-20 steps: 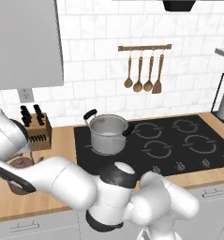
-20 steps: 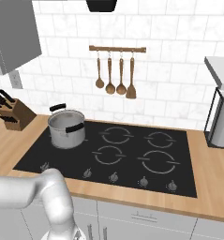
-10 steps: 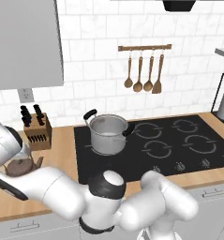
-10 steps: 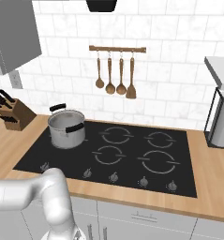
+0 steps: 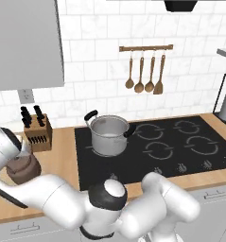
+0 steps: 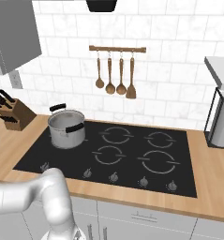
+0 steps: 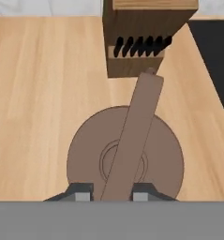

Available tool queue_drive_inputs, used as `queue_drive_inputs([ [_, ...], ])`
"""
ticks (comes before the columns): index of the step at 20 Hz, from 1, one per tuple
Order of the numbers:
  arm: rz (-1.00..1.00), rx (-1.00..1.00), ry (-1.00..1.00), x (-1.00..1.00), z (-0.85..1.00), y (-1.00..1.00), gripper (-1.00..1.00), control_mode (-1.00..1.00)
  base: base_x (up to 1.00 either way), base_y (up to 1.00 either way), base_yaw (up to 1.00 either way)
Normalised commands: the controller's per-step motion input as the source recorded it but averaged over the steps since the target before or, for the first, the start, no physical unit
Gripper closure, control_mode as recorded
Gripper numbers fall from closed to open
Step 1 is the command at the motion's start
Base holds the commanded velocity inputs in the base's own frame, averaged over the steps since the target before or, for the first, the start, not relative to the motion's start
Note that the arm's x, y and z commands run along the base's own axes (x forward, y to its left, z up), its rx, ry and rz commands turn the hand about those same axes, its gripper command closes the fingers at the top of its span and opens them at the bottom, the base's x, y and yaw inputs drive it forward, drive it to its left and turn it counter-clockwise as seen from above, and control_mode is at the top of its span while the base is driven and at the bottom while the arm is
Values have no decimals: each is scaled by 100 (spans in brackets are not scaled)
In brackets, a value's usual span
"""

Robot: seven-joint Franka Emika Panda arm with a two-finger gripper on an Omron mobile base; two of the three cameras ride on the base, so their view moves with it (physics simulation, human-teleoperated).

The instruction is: Pick the kettle from the counter and place it on a stove burner. Then turn the burner on.

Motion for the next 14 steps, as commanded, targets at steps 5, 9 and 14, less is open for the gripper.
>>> queue_drive_inputs([
  [5,-13,0,-54,-11,14,-82,100,-100,0,0,0],
  [9,-23,0,-57,-11,40,-97,100,-100,0,0,0],
  [14,-30,0,-50,0,68,-95,100,-100,0,0,0],
])
